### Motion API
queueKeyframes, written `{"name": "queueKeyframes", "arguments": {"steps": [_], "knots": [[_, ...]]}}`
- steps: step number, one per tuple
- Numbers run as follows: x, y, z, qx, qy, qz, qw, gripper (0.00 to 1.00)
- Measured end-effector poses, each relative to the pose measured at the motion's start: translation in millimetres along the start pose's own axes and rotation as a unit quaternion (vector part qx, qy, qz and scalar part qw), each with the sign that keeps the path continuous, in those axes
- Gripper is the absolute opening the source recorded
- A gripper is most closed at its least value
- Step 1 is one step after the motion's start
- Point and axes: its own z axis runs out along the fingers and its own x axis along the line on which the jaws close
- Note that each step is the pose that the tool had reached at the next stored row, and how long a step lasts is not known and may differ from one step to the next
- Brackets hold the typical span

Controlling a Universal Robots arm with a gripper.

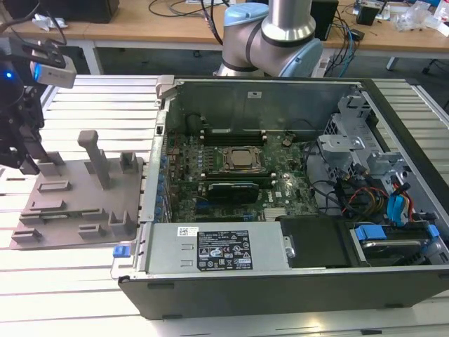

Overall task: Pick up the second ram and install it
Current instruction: 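Pick up the second ram and move it above second insertion slot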

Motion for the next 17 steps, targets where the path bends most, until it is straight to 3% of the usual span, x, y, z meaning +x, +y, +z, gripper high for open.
{"name": "queueKeyframes", "arguments": {"steps": [17], "knots": [[0.5, -0.7, 19.3, 0.0000, 0.0000, 0.000, 1.0000, 0.36]]}}
